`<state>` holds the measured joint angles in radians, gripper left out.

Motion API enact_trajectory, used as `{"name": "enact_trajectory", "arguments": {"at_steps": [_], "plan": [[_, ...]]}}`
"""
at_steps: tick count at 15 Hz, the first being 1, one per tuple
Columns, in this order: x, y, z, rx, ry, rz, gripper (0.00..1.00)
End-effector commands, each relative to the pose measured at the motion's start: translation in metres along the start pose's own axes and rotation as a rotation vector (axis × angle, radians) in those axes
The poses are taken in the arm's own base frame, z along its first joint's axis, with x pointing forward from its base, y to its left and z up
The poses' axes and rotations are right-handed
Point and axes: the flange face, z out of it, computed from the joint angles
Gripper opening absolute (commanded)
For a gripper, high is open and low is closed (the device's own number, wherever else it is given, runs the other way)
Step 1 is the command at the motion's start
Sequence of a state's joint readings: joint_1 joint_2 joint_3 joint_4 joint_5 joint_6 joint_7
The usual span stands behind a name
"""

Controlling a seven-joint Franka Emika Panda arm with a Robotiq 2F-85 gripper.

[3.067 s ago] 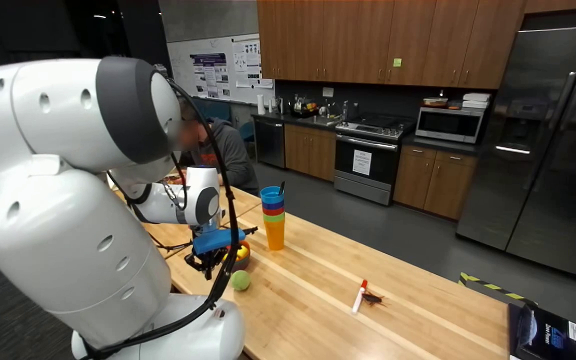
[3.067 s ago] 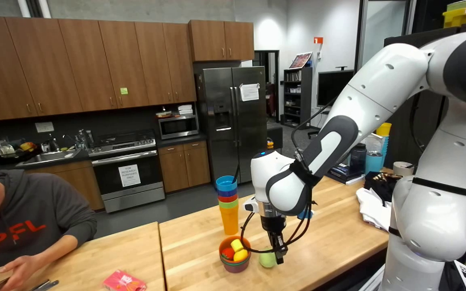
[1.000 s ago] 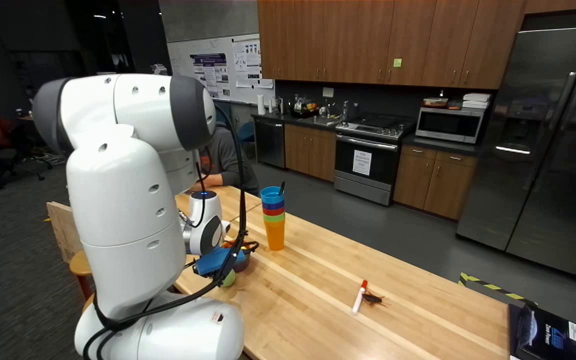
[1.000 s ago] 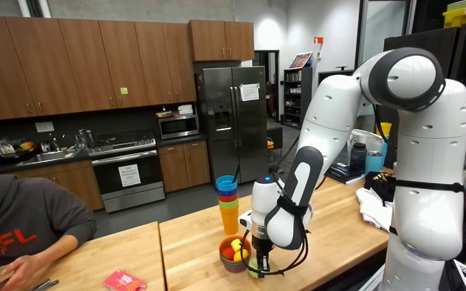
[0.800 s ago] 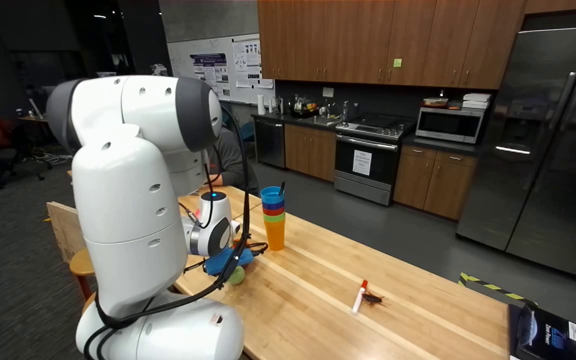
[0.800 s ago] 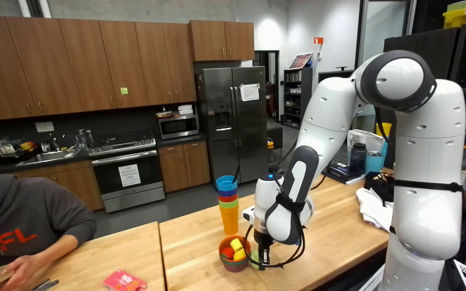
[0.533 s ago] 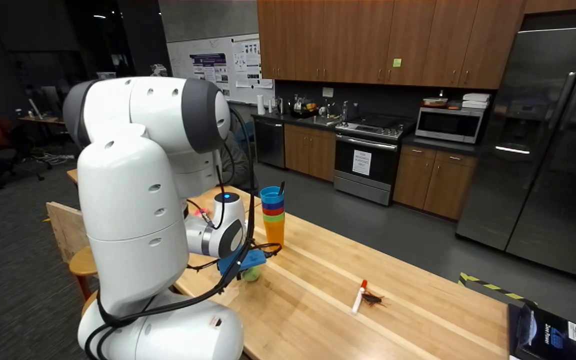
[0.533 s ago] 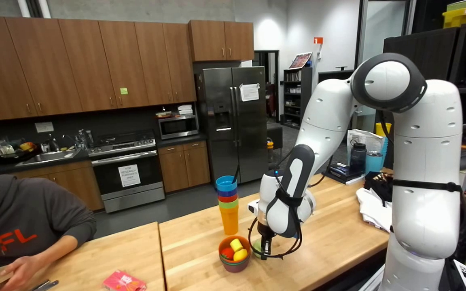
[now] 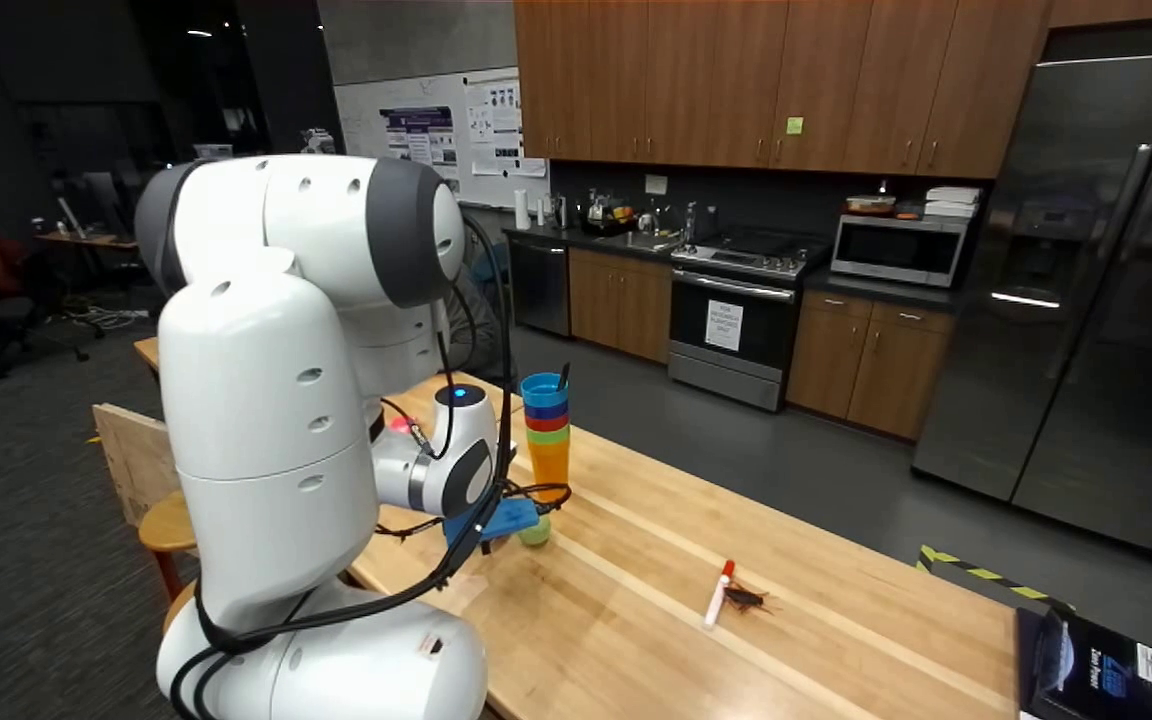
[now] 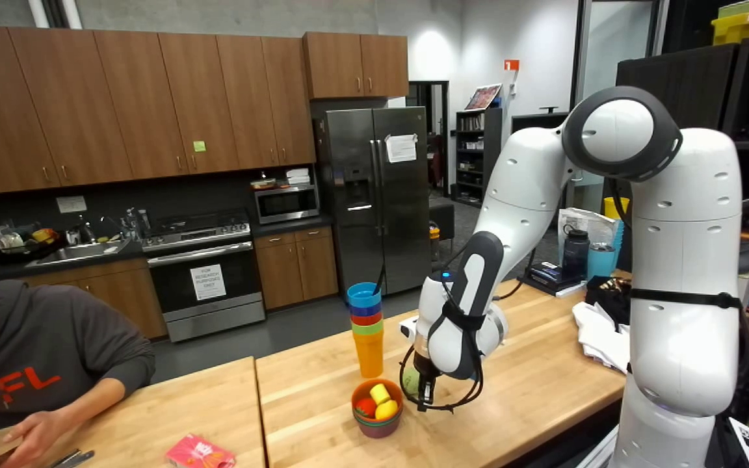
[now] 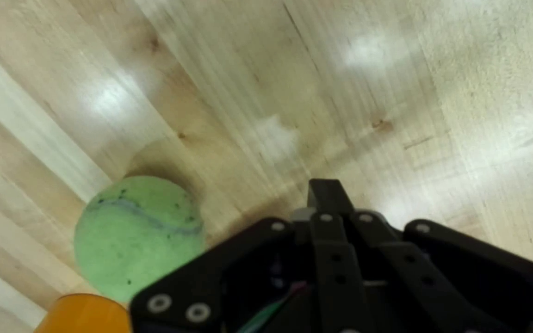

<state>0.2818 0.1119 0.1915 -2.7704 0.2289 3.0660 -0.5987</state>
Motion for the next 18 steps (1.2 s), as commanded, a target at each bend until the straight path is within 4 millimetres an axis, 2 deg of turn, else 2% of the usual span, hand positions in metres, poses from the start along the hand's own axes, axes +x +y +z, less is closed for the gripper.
{"name": "enact_trajectory", "arguments": {"at_steps": [1, 5, 8, 11, 12, 13, 14, 17, 18], "plan": [[-0.007, 0.023, -0.019, -0.04, 0.042, 0.048, 0.0], [-0.019, 0.064, -0.043, -0.106, 0.093, 0.141, 0.0], [-0.025, 0.082, -0.057, -0.134, 0.12, 0.186, 0.0], [-0.022, 0.085, -0.069, -0.137, 0.135, 0.197, 0.0], [-0.018, 0.079, -0.072, -0.12, 0.134, 0.187, 0.26], [-0.019, 0.085, -0.059, -0.131, 0.125, 0.2, 0.02], [-0.017, 0.084, -0.061, -0.127, 0.128, 0.2, 0.05], [-0.015, 0.081, -0.066, -0.125, 0.132, 0.194, 0.24], [-0.015, 0.081, -0.066, -0.124, 0.132, 0.194, 0.26]]}}
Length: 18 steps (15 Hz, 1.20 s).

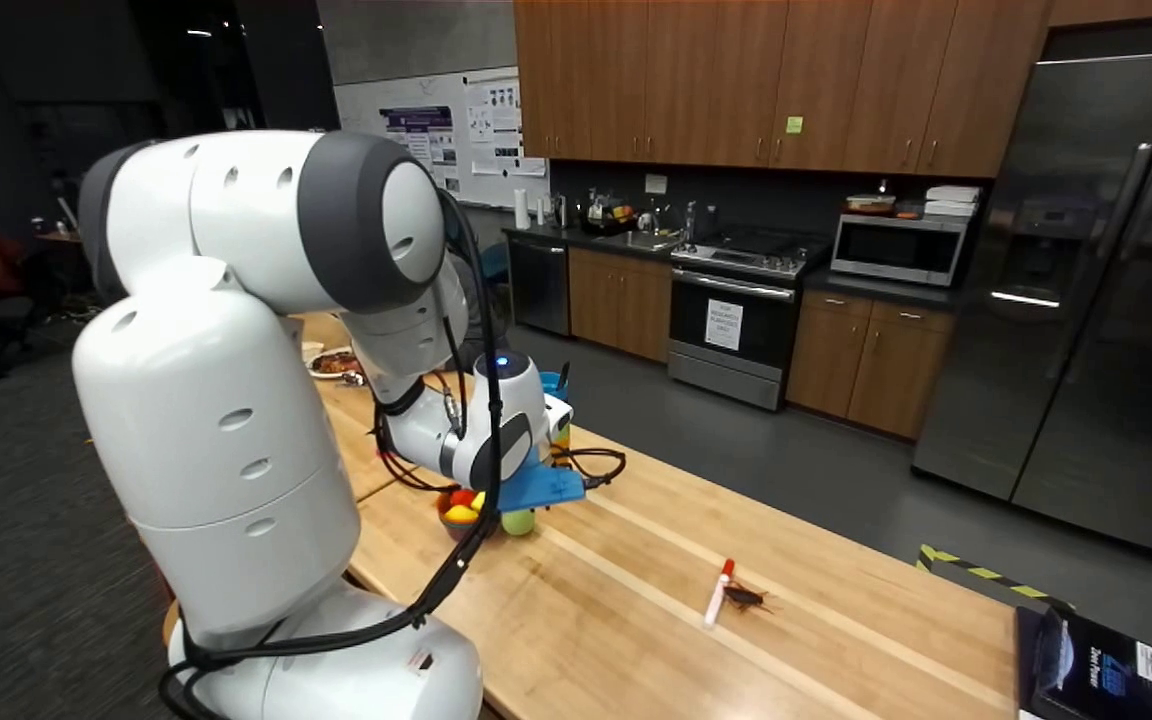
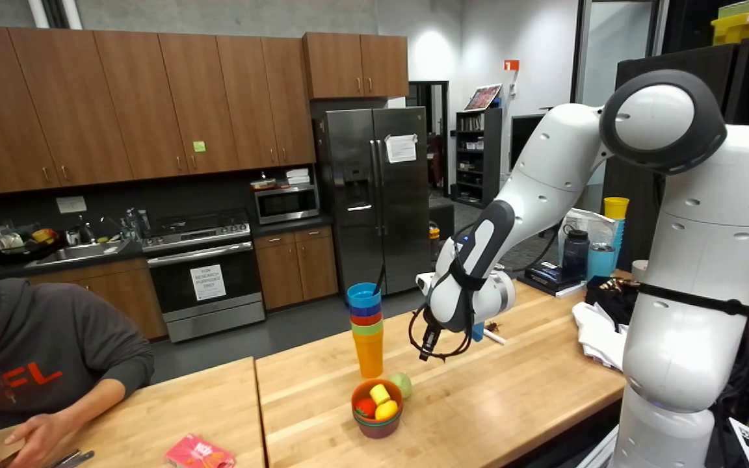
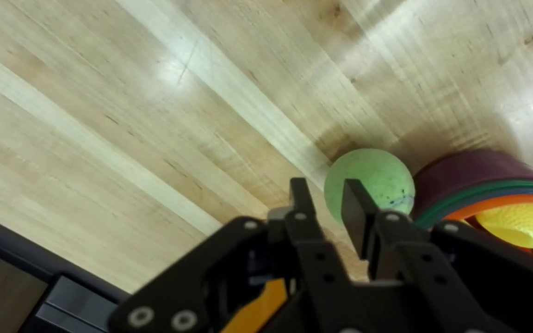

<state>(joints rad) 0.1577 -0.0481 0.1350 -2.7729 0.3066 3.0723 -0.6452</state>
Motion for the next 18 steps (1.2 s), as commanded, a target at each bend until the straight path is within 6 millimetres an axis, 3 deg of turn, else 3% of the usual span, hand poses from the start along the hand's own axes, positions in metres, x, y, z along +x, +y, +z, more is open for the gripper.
{"name": "enact_trajectory", "arguments": {"at_steps": [1, 2, 4, 10, 18], "plan": [[0.0, 0.0, 0.0, 0.0, 0.0, 0.0, 0.51], [0.001, -0.002, 0.002, 0.007, -0.007, -0.001, 0.51], [0.002, -0.009, 0.005, 0.015, -0.013, -0.015, 0.62], [0.008, -0.032, 0.013, 0.014, -0.007, -0.139, 1.0], [0.013, -0.049, 0.011, -0.009, 0.003, -0.317, 1.0]]}}
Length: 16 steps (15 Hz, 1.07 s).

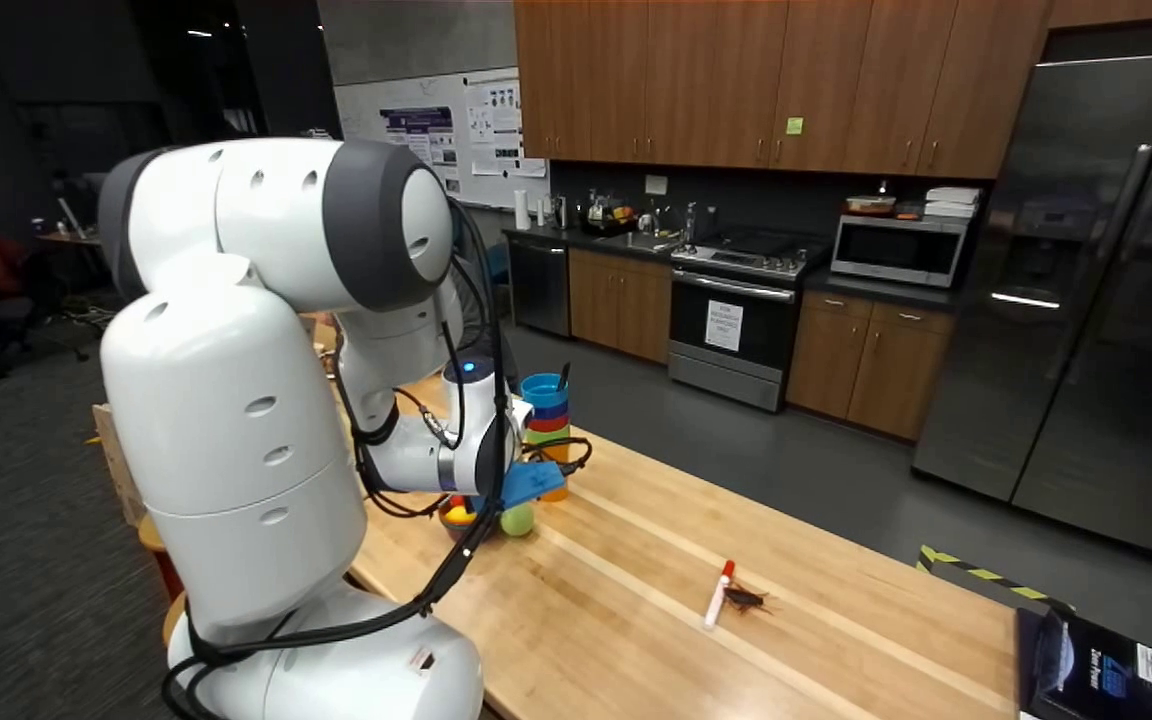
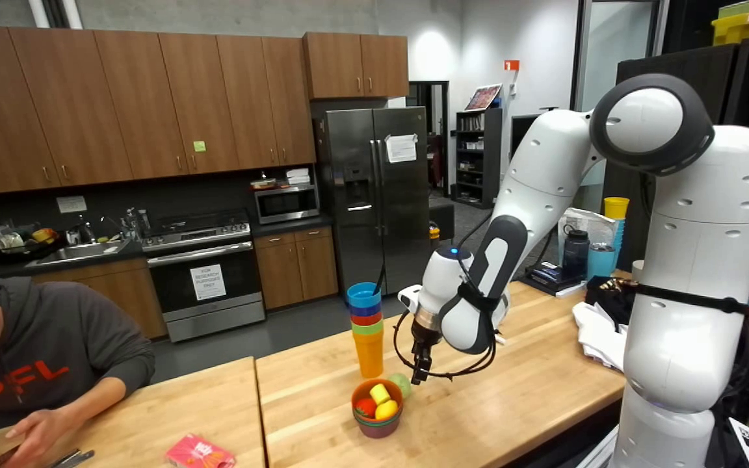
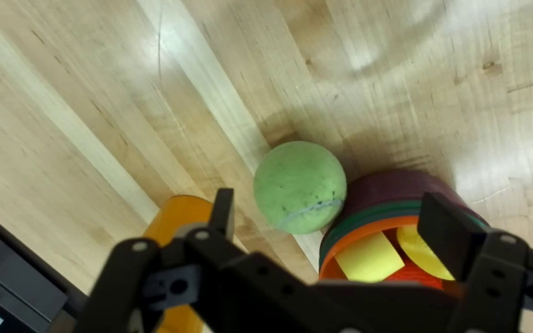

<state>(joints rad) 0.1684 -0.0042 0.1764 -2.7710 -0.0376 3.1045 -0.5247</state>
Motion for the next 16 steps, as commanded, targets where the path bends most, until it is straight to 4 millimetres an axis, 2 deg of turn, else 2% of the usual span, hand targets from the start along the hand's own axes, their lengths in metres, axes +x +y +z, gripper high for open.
{"name": "enact_trajectory", "arguments": {"at_steps": [1, 4, 7, 10, 13, 16], "plan": [[0.001, -0.007, 0.002, -0.01, 0.006, -0.118, 1.0], [-0.002, -0.011, 0.002, -0.019, -0.025, -0.302, 1.0], [-0.009, -0.009, 0.004, -0.031, -0.028, -0.382, 1.0], [-0.01, 0.011, -0.021, -0.124, -0.032, -0.342, 1.0], [-0.006, 0.026, -0.03, -0.185, -0.008, -0.274, 1.0], [0.002, 0.016, -0.032, -0.214, 0.003, -0.228, 1.0]]}}
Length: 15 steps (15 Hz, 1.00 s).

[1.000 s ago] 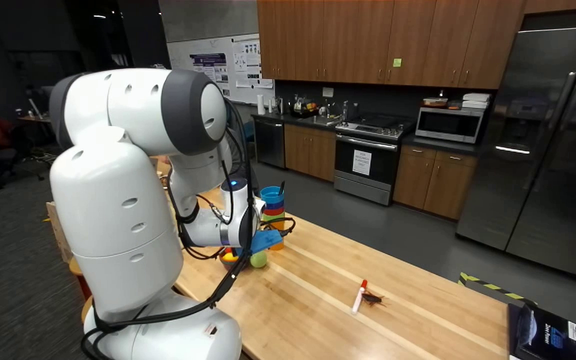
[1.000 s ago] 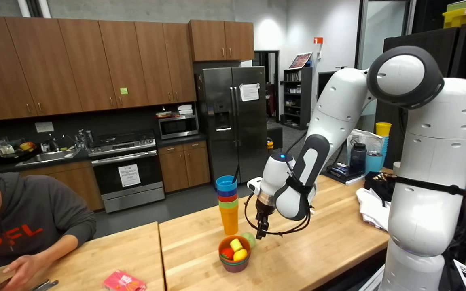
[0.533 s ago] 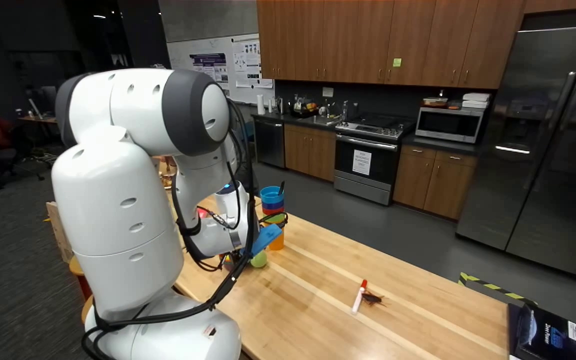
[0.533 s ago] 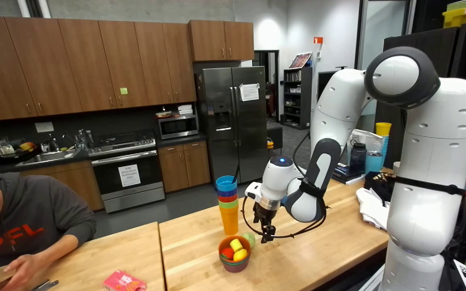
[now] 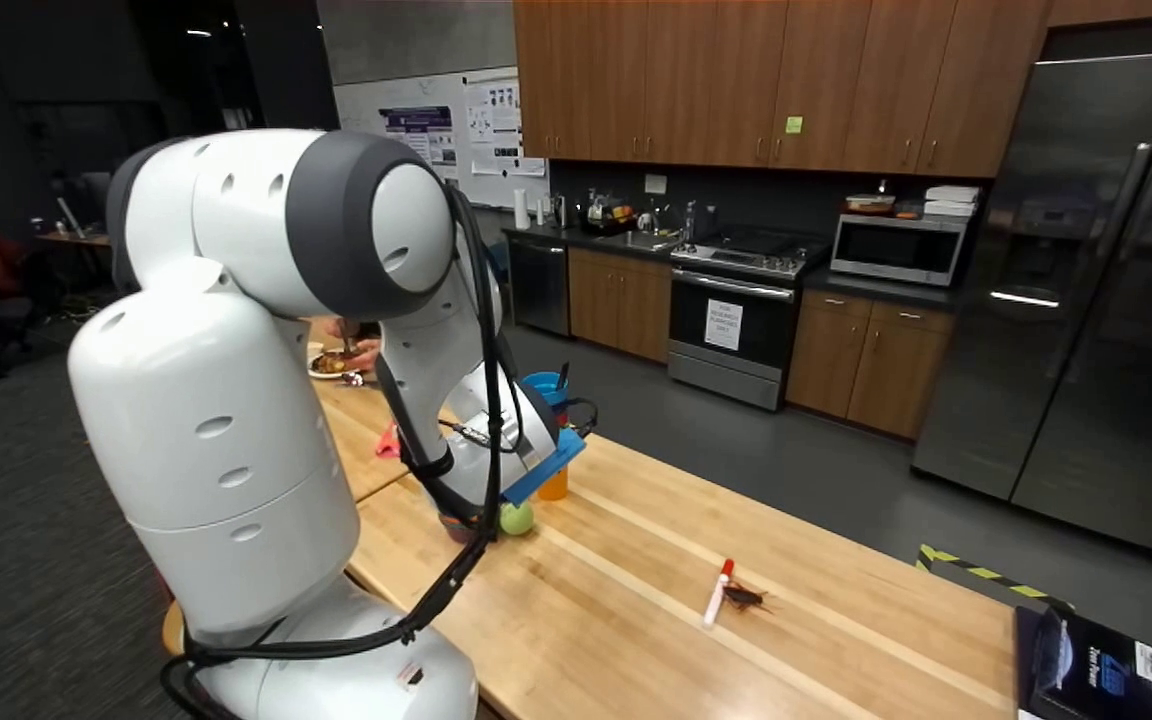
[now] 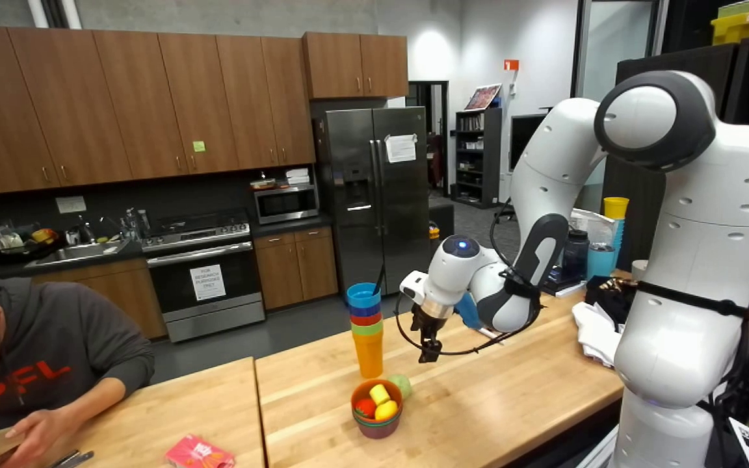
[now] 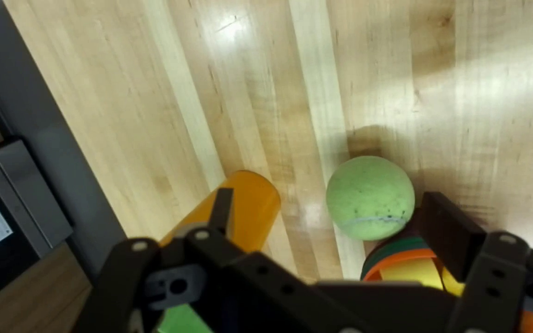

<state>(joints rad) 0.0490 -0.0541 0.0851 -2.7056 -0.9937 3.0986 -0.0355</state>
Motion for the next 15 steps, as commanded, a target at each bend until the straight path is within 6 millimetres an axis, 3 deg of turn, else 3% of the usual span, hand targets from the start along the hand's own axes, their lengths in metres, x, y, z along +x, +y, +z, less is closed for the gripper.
{"name": "enact_trajectory", "arguments": {"at_steps": [1, 9, 15], "plan": [[0.01, -0.008, -0.006, -0.04, -0.006, 0.047, 1.0], [0.034, -0.051, 0.007, -0.037, 0.014, 0.121, 1.0], [0.039, -0.081, 0.046, -0.029, -0.009, 0.124, 1.0]]}}
